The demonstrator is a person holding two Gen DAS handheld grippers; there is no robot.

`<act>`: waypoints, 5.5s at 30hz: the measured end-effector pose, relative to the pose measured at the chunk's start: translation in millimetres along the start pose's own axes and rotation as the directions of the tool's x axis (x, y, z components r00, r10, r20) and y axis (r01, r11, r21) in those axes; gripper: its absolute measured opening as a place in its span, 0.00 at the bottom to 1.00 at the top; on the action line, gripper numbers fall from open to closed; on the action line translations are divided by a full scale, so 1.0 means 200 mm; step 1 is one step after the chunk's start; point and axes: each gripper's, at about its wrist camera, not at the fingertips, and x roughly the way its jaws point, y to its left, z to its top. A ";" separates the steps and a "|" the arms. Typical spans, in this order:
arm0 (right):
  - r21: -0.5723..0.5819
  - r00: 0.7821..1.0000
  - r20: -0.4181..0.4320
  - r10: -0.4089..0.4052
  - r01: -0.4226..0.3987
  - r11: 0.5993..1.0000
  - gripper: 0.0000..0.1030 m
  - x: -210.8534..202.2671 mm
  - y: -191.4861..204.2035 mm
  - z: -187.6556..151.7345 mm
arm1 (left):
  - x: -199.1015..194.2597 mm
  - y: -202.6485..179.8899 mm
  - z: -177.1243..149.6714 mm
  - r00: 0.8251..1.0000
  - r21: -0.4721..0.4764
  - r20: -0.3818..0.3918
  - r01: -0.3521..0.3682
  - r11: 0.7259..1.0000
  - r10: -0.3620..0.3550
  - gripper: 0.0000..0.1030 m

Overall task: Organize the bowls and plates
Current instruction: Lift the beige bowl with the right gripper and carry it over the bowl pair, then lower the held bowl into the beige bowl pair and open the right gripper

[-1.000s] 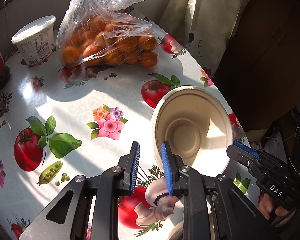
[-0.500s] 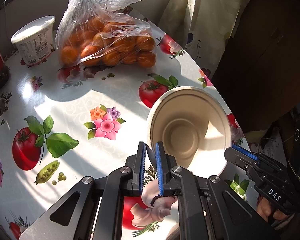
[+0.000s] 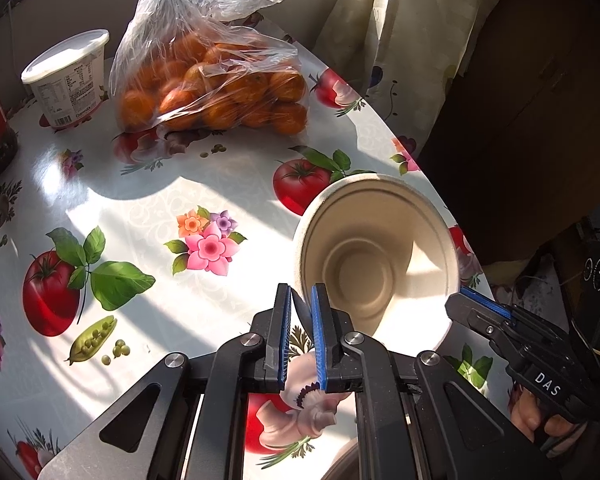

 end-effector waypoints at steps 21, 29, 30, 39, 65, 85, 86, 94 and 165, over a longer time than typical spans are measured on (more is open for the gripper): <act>0.032 0.999 0.027 0.040 -0.040 0.999 0.15 -0.15 0.00 -0.04 | -0.11 -0.04 -0.06 0.999 0.006 0.027 0.021 1.000 -0.021 0.10; 0.024 0.997 0.049 0.055 -0.056 0.998 0.15 -0.24 0.04 -0.06 | -0.19 -0.06 -0.09 0.998 0.011 0.053 0.027 1.000 -0.028 0.10; 0.022 0.997 0.051 0.057 -0.058 0.998 0.15 -0.25 0.04 -0.07 | -0.20 -0.06 -0.09 0.998 0.011 0.057 0.028 1.000 -0.028 0.10; 0.005 0.996 0.067 0.066 -0.066 0.998 0.15 -0.35 0.10 -0.12 | -0.30 -0.08 -0.16 0.996 0.017 0.082 0.030 0.999 -0.031 0.10; 0.002 0.991 0.077 0.114 -0.114 0.993 0.15 -0.53 0.19 -0.36 | -0.48 -0.09 -0.43 0.993 -0.005 0.105 0.047 0.999 -0.046 0.10; 0.025 0.992 0.040 0.122 -0.123 0.992 0.15 -0.53 0.19 -0.53 | -0.50 -0.08 -0.62 0.994 -0.036 0.100 0.048 0.998 -0.044 0.10; 0.025 0.992 0.036 0.124 -0.125 0.992 0.15 -0.52 0.19 -0.53 | -0.50 -0.07 -0.63 0.994 -0.040 0.100 0.047 0.998 -0.042 0.10; 0.029 0.993 0.020 0.117 -0.118 0.993 0.15 -0.50 0.19 -0.57 | -0.48 -0.05 -0.68 0.995 -0.052 0.089 0.045 0.998 -0.041 0.10; 0.050 0.999 0.038 0.038 -0.040 0.998 0.23 -0.45 0.14 -0.60 | -0.44 -0.03 -0.73 0.994 -0.077 0.098 0.046 0.996 -0.038 0.19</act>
